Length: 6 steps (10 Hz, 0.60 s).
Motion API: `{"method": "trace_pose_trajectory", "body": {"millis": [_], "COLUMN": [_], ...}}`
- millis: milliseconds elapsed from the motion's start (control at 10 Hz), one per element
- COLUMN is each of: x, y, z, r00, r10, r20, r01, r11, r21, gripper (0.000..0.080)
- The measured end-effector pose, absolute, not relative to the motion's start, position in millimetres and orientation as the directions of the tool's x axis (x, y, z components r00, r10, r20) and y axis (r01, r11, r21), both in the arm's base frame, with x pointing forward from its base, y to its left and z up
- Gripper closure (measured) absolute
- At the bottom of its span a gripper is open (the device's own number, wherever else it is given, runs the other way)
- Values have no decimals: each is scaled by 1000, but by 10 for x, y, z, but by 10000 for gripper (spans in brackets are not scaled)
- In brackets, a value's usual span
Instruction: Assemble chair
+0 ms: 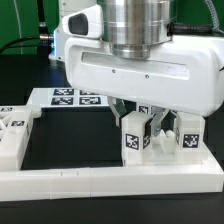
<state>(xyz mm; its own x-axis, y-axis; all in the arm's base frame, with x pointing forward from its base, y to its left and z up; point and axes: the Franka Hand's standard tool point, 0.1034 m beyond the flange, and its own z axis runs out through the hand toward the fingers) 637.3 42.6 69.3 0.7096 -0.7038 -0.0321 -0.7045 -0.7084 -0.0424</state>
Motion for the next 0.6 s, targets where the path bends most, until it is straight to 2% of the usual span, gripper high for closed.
{"method": "trace_pose_trajectory", "body": {"millis": [100,200,300,400,600], "x": [6372,6371,6370,6373,6377], "y": [424,424,427,426,417], "z": [690,691,696,697,694], "r00": [724,744,765,790,912], "r10": [-689,-667,-644,-612,-409], "r20": [-31,-30,-30,-27,-10], "r01": [-690,-668,-645,-613,-409], "r11": [-723,-743,-763,-789,-911], "r21": [-43,-43,-44,-46,-50], "gripper": [345,345,198,164,152]}}
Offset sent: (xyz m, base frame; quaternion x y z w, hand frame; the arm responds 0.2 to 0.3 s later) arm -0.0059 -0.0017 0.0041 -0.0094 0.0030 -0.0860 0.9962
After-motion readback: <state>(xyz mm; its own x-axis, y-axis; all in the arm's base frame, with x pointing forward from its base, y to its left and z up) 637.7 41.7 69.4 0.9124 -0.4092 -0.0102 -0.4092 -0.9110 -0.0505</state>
